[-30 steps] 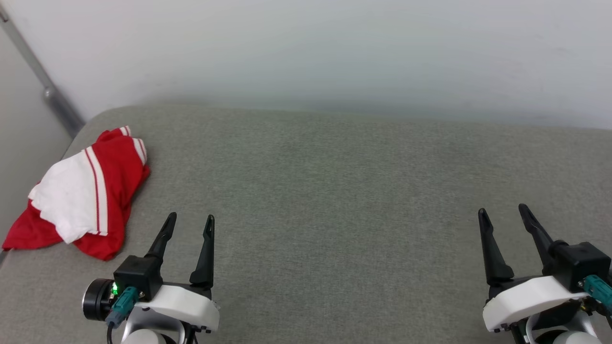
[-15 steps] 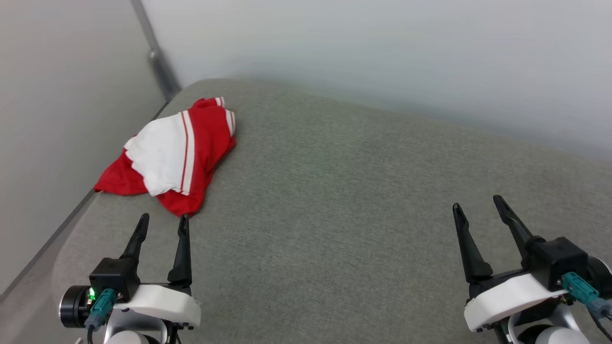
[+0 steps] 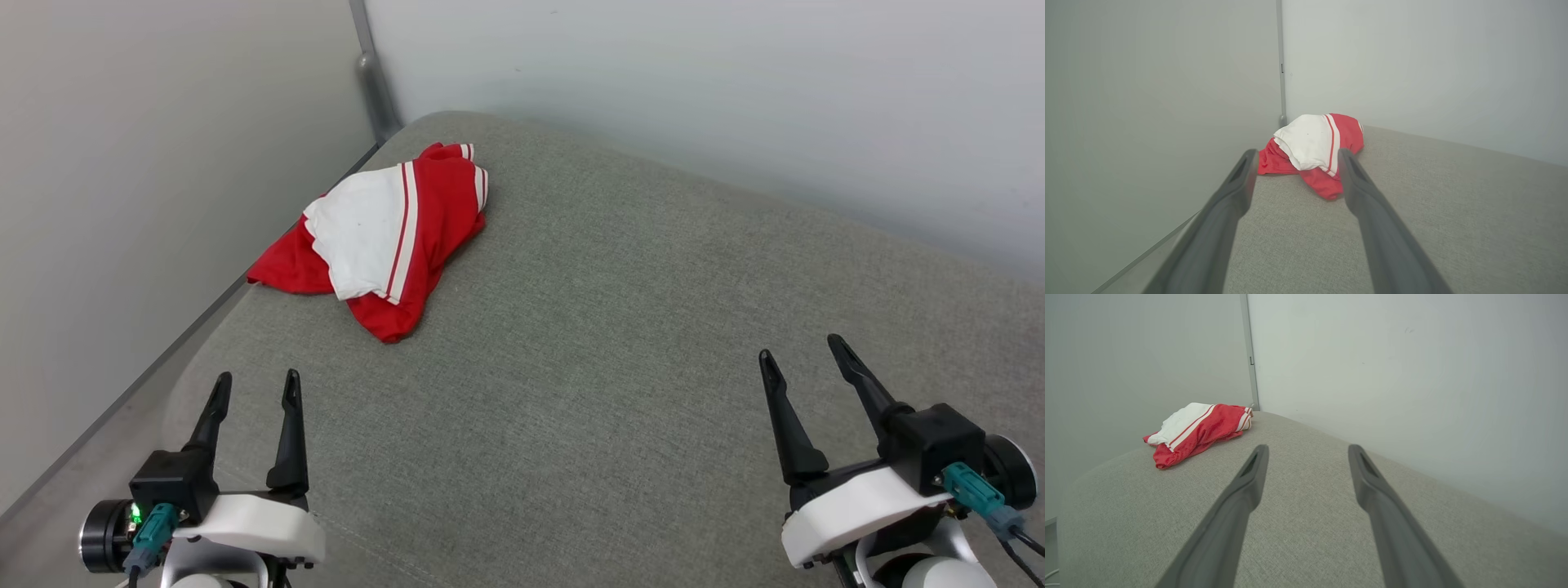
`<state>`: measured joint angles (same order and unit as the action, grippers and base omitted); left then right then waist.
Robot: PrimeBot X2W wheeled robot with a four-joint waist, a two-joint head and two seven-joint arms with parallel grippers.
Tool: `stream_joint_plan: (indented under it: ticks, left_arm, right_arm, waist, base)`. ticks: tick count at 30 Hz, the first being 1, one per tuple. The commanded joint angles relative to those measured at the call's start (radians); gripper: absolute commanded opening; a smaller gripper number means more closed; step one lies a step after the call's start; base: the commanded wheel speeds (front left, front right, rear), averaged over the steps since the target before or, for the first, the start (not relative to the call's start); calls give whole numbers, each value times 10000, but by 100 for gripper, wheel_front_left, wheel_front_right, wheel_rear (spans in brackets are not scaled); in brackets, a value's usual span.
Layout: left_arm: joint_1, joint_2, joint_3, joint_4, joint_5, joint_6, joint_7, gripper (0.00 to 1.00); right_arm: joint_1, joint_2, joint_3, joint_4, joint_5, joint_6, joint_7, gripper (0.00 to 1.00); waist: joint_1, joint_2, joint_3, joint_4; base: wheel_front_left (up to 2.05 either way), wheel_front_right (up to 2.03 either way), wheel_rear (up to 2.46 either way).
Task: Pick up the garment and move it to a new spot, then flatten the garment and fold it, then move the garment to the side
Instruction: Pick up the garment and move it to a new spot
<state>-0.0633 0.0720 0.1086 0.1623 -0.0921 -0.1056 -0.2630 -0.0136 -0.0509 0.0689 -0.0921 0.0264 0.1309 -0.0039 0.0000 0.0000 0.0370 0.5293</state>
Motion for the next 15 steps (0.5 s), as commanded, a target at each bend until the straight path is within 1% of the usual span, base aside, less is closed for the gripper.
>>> stream_joint_plan:
  ticks: [1, 7, 10, 15]
  left_arm:
    - [-61, -13, 69, -29, 9, -21, -26, 100]
    - [-702, -47, 322, 89, -163, -3, -26, 100]
    - [-1371, 1, 487, 304, -262, 33, -26, 100]
    - [-2824, 389, 795, 854, -422, 45, -26, 100]
  right_arm:
    - [-187, 12, 4, 4, -26, -3, -9, 100]
    - [-390, 10, 0, -190, -220, -3, 198, 100]
    - [-569, 10, 17, -373, -402, -5, 323, 100]
    - [-977, -54, -10, -760, -601, -3, 547, 100]
  waist:
    - [0, 0, 84, -7]
    - [0, 0, 580, -326]
    - [0, 0, 1007, -614]
    - [0, 0, 1903, -1239]
  base:
    - [0, 0, 0]
    - [0, 0, 0]
    - [0, 0, 0]
    - [0, 0, 0]
